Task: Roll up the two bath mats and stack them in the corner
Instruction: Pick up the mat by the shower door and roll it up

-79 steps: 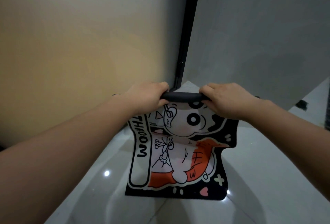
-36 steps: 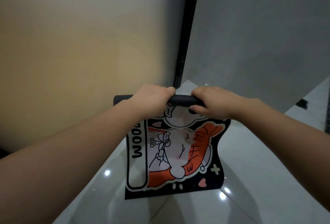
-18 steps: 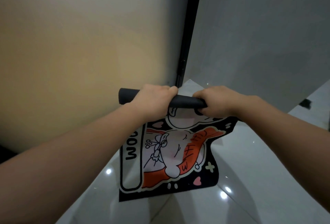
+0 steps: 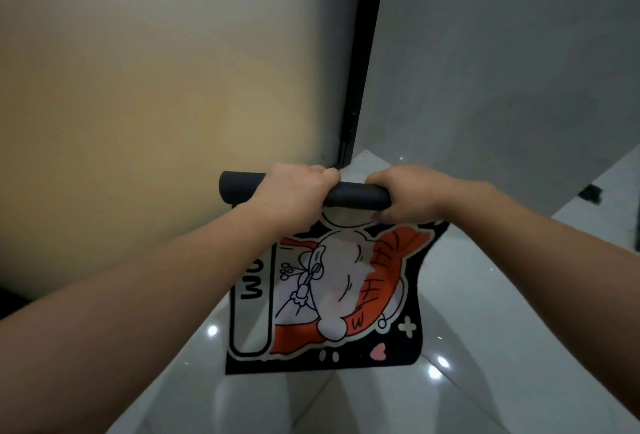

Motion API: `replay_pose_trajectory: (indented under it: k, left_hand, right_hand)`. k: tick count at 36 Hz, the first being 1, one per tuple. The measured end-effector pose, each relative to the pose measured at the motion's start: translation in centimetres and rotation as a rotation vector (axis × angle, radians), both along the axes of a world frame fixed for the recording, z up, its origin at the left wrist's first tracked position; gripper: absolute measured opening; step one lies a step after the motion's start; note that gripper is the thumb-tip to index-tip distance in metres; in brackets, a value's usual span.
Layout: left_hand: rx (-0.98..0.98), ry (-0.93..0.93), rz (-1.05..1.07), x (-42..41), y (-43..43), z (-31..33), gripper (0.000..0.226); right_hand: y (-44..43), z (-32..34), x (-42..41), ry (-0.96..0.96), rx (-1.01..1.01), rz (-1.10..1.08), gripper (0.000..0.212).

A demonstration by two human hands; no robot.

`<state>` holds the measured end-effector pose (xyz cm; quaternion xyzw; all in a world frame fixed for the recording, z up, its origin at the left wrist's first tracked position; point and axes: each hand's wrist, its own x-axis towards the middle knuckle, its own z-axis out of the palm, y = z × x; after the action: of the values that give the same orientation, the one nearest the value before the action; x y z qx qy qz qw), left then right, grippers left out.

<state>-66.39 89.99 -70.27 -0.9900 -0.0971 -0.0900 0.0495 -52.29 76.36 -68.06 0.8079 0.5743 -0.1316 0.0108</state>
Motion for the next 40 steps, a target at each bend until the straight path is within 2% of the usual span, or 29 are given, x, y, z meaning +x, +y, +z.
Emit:
replay_pose_trajectory:
  k: [3, 7, 10, 13, 15, 17, 19, 21, 23, 25, 27, 29, 32, 35, 37, 40]
  left_hand:
    - [-0.047, 0.074, 0.017, 0.1, 0.3, 0.2, 0.027]
    - [-0.351, 0.312, 0.061, 0.5, 1.1, 0.6, 0.038]
    - [-0.52, 0.34, 0.077, 0.5, 1.7, 0.0, 0.042]
    - [-0.606, 0.333, 0.09, 0.3, 1.9, -0.6, 0.04]
    - [-0.541, 0.322, 0.096, 0.1, 1.6, -0.7, 0.029]
    - [-0.318, 0.228, 0.077, -0.1, 1.1, -1.1, 0.024]
    - [-0.091, 0.095, 0.04, -0.2, 0.6, -1.7, 0.025]
    - [-0.009, 0.01, 0.018, -0.2, 0.2, -2.1, 0.026]
    - [0.001, -0.014, 0.007, -0.1, 0.0, -2.0, 0.025]
    - [-0.008, -0.003, 0.0, -0.1, 0.0, -2.0, 0.025]
    - [-0.055, 0.062, -0.014, 0.1, 0.2, -1.9, 0.028]
    - [-0.178, 0.205, 0.0, 0.3, 0.4, -1.6, 0.038]
    - [-0.419, 0.365, 0.05, 0.4, 0.7, -1.4, 0.053]
    - [-0.557, 0.339, 0.077, 0.2, 0.9, -1.8, 0.033]
    - [-0.465, 0.259, 0.093, -0.1, 0.7, -1.9, 0.025]
    - [-0.147, 0.102, 0.068, -0.5, 0.3, -2.4, 0.025]
  right_hand:
    - [0.1, -0.4, -0.5, -0.106, 0.053, 0.018, 0.014]
    - [0.1, -1.0, -1.2, -0.365, 0.145, 0.134, 0.014]
    - [0.2, -1.0, -1.7, -0.466, 0.18, 0.189, 0.014]
    - [0.1, -1.2, -2.0, -0.499, 0.21, 0.213, 0.014]
    - [0.1, -1.5, -2.1, -0.459, 0.219, 0.211, 0.015]
    - [0.3, -1.5, -1.9, -0.363, 0.176, 0.176, 0.02]
    - [0.6, -1.0, -1.5, -0.205, 0.042, 0.088, 0.029]
    - [0.8, -0.8, -1.1, -0.019, -0.079, -0.004, 0.03]
    - [0.8, -1.2, -0.6, 0.078, -0.082, -0.038, 0.024]
    - [0.8, -1.8, -0.5, 0.05, -0.035, -0.047, 0.017]
    - [0.6, -2.2, -0.8, -0.082, 0.006, -0.008, 0.011]
    - [0.6, -2.6, -1.1, -0.283, 0.068, 0.077, 0.01]
    - [0.5, -3.4, -1.4, -0.512, 0.284, 0.249, 0.016]
    - [0.7, -3.2, -1.8, -0.551, 0.426, 0.303, 0.025]
    - [0.8, -3.0, -2.2, -0.478, 0.34, 0.268, 0.02]
    - [1.2, -2.0, -2.2, -0.274, 0.126, 0.143, 0.026]
